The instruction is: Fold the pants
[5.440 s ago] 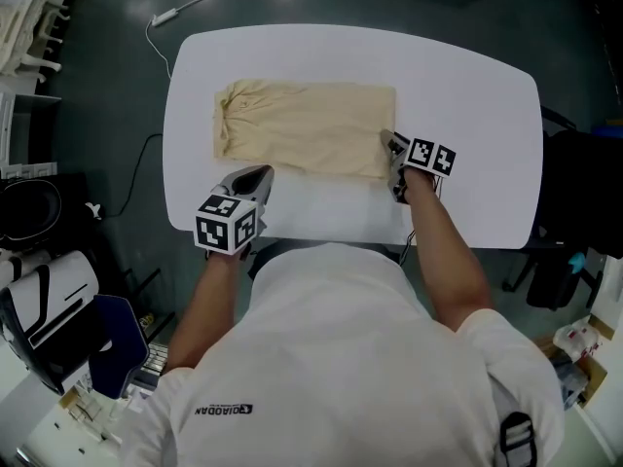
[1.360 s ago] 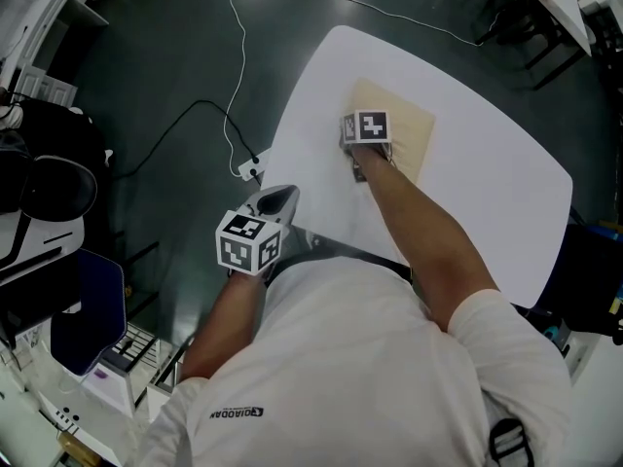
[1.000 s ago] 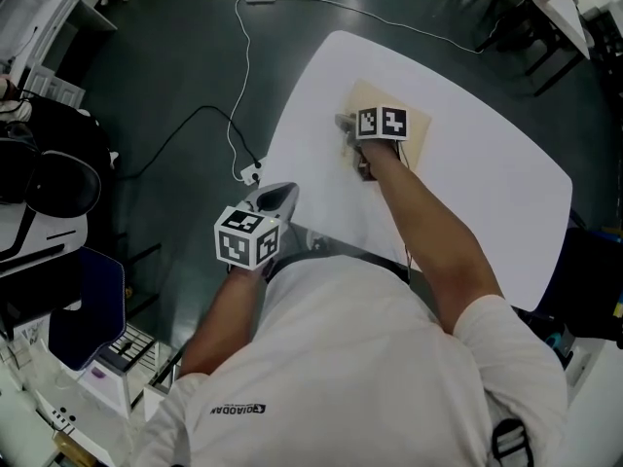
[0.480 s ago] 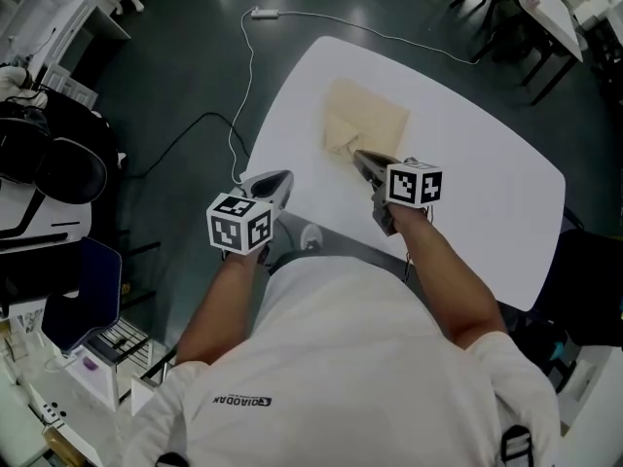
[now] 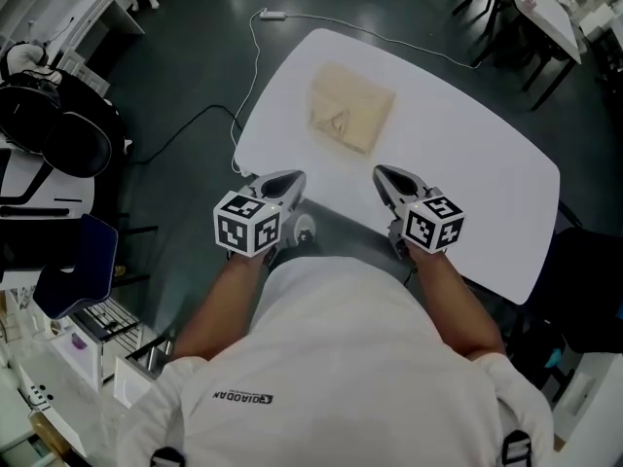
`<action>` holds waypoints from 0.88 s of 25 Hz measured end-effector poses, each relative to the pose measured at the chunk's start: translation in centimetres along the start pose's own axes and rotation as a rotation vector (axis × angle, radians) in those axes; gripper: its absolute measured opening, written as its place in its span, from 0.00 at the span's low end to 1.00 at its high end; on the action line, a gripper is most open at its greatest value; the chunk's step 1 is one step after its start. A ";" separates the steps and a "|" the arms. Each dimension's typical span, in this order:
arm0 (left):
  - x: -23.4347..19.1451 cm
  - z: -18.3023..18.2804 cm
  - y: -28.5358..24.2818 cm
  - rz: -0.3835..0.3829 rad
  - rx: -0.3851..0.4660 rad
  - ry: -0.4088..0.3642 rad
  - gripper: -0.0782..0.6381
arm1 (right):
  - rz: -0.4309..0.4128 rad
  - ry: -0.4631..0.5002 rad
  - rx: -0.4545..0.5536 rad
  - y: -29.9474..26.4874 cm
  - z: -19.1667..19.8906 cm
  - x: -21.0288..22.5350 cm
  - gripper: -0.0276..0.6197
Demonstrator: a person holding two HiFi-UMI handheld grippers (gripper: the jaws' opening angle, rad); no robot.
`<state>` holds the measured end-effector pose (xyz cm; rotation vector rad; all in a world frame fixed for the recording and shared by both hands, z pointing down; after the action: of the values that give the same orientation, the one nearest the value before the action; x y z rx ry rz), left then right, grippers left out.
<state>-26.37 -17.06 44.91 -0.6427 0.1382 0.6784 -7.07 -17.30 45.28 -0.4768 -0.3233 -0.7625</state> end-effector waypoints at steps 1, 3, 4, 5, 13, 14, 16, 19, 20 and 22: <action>0.8 0.6 0.3 -0.001 -0.005 -0.002 0.15 | -0.019 0.005 0.016 0.8 0.0 -0.5 0.07; 2.2 1.3 1.0 -0.011 -0.008 -0.003 0.15 | -0.060 -0.006 0.055 2.1 0.0 -1.4 0.07; 2.9 1.5 1.5 -0.020 -0.006 -0.004 0.15 | -0.081 -0.015 0.073 2.7 0.0 -1.7 0.07; 3.4 1.6 2.1 -0.029 -0.003 -0.006 0.15 | -0.100 -0.024 0.087 3.3 0.0 -2.0 0.07; 3.4 3.3 5.2 -0.114 -0.045 -0.040 0.15 | -0.154 -0.102 0.169 4.0 1.6 -2.9 0.07; 3.3 3.3 5.2 -0.113 -0.048 -0.042 0.15 | -0.153 -0.104 0.159 3.9 2.1 -3.0 0.07; 3.1 2.8 4.9 -0.096 -0.050 -0.050 0.15 | -0.137 -0.112 0.131 3.5 3.2 -3.0 0.07; 2.7 2.1 4.4 -0.059 -0.053 -0.071 0.15 | -0.105 -0.138 0.108 2.8 4.3 -2.8 0.07; 2.6 1.9 4.2 -0.049 -0.054 -0.078 0.15 | -0.097 -0.138 0.108 2.7 4.3 -2.8 0.07; 2.2 1.3 3.8 -0.028 -0.055 -0.090 0.15 | -0.076 -0.134 0.113 2.5 4.3 -2.7 0.07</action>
<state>-27.13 -12.86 43.36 -0.6641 0.0273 0.6851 -7.54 -11.95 46.95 -0.4111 -0.5092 -0.7828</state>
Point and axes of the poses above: the fingertips, and each gripper's own axes: y backward along the fingers, x to its right, z out of its underside, the point moved 4 cm from there along y, backward along the fingers, and after that the axes turned 6 degrees about -z, right-handed, at the moved point
